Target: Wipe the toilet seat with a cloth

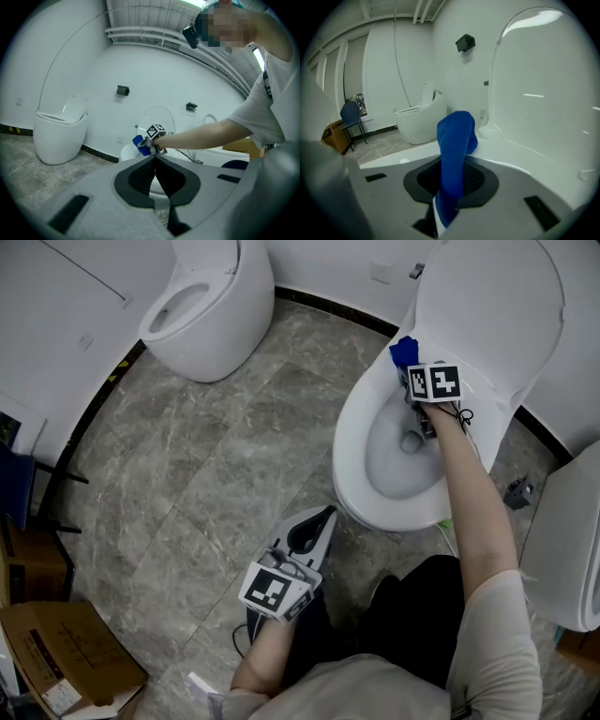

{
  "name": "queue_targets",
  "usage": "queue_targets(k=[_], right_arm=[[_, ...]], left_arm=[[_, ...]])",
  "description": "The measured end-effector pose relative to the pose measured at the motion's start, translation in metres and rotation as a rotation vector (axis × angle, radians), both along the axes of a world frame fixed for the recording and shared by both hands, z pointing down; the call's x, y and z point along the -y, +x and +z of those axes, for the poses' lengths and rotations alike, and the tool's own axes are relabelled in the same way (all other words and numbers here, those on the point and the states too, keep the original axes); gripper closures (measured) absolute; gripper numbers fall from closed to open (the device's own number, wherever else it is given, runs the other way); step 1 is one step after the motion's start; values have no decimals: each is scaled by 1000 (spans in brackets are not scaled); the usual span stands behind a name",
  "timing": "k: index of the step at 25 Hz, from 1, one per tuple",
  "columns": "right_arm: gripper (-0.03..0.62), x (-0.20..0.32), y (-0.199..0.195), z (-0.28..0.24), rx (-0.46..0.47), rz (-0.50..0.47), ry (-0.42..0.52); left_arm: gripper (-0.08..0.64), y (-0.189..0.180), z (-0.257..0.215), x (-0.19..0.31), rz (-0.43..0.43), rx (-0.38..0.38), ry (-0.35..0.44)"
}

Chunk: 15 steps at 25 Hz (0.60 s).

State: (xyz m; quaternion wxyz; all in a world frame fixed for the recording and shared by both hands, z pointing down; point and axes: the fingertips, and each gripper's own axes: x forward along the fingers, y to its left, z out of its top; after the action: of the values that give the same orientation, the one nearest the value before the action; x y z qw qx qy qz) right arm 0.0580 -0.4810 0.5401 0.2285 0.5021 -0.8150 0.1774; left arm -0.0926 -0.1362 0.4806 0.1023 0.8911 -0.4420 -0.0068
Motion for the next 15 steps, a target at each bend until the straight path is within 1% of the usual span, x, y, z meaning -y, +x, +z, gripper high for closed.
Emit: queue_targets(k=[9, 11, 15], right_arm=[[538, -7, 6, -2, 29, 57, 3], [538, -12, 4, -6, 28, 58, 29], [538, -27, -4, -29, 28, 35, 112]], left_arm=[[552, -9, -10, -4, -13, 8, 22], [552, -13, -13, -5, -19, 11, 26], [552, -19, -22, -9, -28, 5, 44]])
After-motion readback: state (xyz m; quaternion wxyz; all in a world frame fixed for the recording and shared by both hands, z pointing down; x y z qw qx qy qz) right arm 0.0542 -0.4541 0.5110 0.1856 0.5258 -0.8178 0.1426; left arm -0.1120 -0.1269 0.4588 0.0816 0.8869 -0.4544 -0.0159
